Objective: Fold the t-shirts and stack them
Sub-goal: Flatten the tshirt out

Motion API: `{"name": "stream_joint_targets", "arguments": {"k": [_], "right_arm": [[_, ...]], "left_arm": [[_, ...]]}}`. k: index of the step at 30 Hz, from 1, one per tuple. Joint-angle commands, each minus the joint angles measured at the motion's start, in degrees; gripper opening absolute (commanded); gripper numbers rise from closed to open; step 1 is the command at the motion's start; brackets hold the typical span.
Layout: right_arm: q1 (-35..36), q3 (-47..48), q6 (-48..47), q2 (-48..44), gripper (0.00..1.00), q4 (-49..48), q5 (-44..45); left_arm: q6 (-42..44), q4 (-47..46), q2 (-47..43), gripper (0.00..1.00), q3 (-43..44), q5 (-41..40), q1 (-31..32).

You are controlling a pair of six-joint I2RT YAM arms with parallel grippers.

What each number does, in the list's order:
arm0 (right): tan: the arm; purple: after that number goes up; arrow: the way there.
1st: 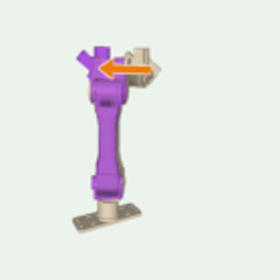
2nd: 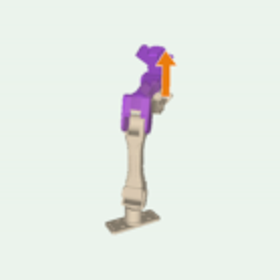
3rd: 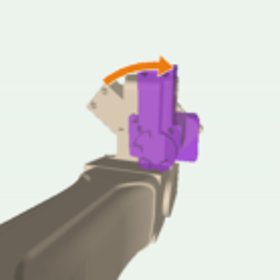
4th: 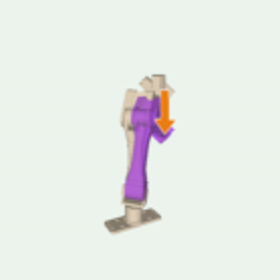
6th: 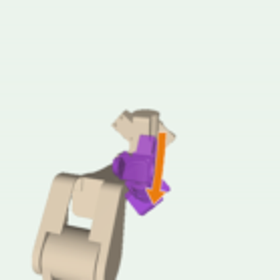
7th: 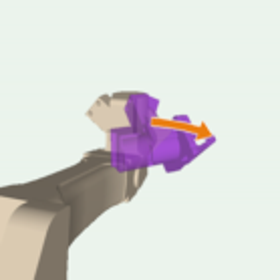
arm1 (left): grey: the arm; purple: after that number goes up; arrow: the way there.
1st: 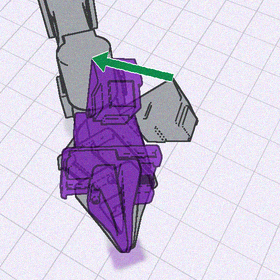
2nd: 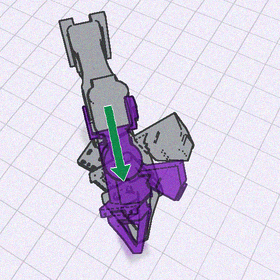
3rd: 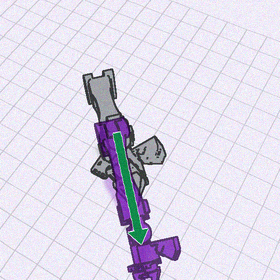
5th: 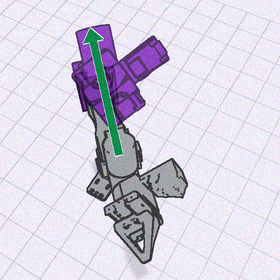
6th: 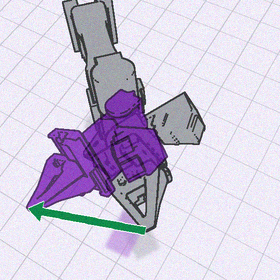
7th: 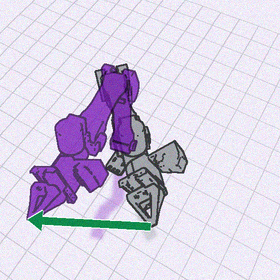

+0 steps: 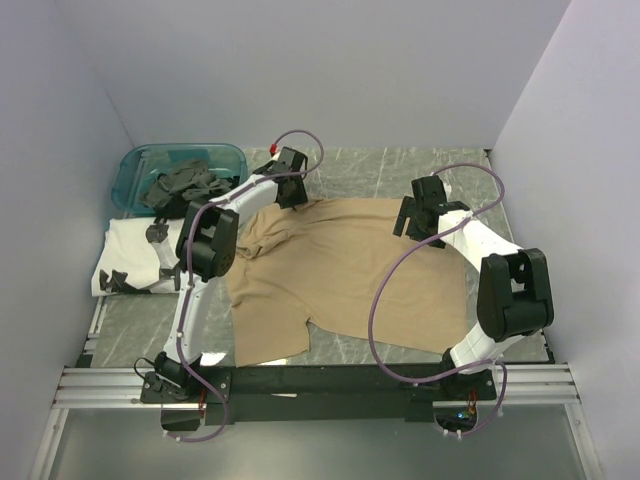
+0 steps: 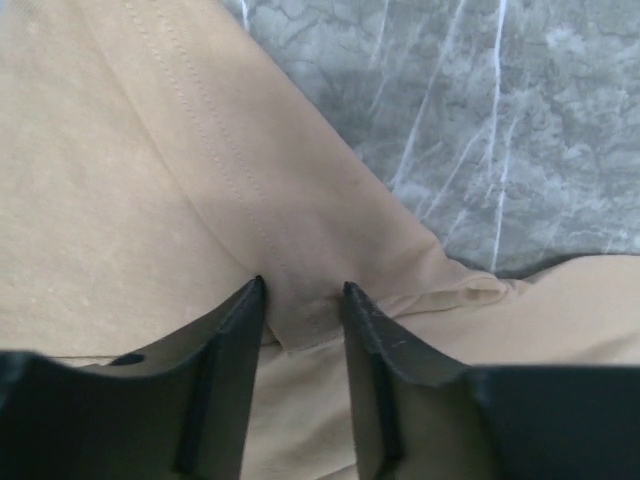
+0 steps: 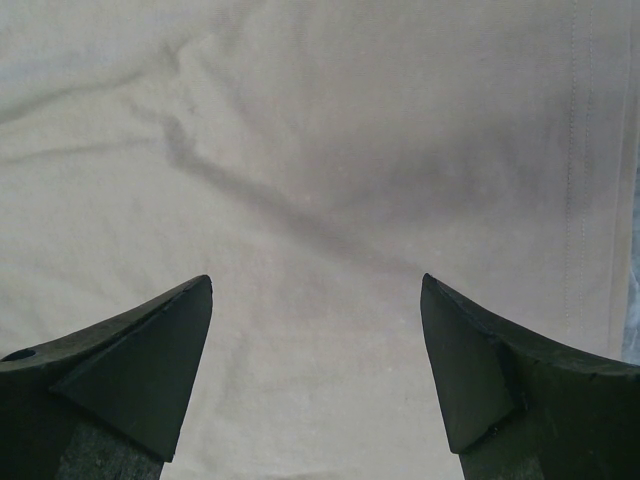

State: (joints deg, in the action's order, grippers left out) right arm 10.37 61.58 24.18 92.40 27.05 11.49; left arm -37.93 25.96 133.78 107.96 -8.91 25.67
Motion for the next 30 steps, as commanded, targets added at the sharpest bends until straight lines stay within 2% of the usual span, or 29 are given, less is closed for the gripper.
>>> {"name": "stream_joint_targets", "arguments": {"k": [1,4,5,8,17,21,28,30], "right_arm": [[0.2,0.4,0.5,0.5,0.91,-0.8,1.7],[0.2,0.5,0.5,0.9,0.91,-0.9,1.6],[0.2,0.6,0.6,0.9,0.91,-0.8,1.7],[0.2,0.5,0.6,0.9,0.91,-0.8,2.0],[0.1,0.8,0.5,1.1,0.91,-0.6,2.5],[-0.1,1.0,0.4,1.0,0.91,-0.8,2.5],[-0.3,0.9,0.3,1.5,0.91,-0.8,2.4],[-0.3,1.0,0.4,1.6,0.91,-0.8,2.8]], "left_arm": [[0.7,0.1,0.8,0.4,1.9,0.3,-0.4],[0.9,-0.6,0.5,0.3,2.6,0.3,-0.5],[1.3,-1.1,0.4,0.19,2.9,0.3,-0.5],[2.6,-1.9,0.4,0.01,3.7,0.8,-0.6],[8.1,-7.6,1.8,0.0,7.3,2.4,-0.9],[12.6,-12.3,5.2,0.0,10.4,7.5,-1.1],[17.9,-17.0,16.7,0.01,27.0,11.4,-1.7],[18.3,-20.1,17.5,0.26,28.0,15.0,-1.5]]}}
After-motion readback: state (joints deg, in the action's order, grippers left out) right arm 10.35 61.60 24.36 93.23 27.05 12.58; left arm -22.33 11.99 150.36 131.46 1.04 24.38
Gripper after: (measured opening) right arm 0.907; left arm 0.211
